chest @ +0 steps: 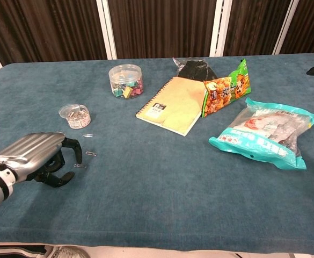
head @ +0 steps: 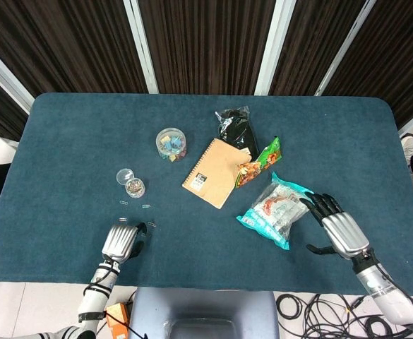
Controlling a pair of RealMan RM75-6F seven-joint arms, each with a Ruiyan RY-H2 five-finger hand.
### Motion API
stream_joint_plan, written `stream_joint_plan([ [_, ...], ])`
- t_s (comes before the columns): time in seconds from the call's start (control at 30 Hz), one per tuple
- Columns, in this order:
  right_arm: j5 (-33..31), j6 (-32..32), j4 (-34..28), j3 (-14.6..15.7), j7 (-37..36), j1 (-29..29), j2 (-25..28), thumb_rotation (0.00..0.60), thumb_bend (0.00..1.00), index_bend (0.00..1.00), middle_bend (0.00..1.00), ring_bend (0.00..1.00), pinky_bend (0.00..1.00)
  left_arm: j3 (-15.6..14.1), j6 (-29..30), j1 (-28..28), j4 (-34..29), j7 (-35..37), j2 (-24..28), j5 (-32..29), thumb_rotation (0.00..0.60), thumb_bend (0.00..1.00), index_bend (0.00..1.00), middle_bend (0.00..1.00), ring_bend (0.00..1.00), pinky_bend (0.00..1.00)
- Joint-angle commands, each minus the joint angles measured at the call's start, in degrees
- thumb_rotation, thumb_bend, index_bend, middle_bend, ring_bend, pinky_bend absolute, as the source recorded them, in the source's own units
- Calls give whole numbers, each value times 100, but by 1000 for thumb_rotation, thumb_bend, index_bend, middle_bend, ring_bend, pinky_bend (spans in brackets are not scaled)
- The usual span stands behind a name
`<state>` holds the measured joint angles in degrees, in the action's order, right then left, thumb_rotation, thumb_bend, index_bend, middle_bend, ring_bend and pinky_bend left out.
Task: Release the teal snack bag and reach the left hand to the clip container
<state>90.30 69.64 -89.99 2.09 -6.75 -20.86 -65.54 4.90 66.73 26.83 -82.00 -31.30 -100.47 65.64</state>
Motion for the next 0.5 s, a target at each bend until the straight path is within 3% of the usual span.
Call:
stream_joint_plan([
  [0.03, -11, -66, 55, 6, -52, -7, -9, 600, 61, 0, 0, 0, 33, 47, -22, 19, 26, -92, -53, -93, 600, 382, 503, 1000, 1000, 1000],
  [0.5, -56, -307, 117, -12, -145, -71, -41, 600, 62, 0, 0, 0, 33, 98, -76, 73, -6, -149, -44, -172, 600, 386, 518, 1000, 1000, 1000],
])
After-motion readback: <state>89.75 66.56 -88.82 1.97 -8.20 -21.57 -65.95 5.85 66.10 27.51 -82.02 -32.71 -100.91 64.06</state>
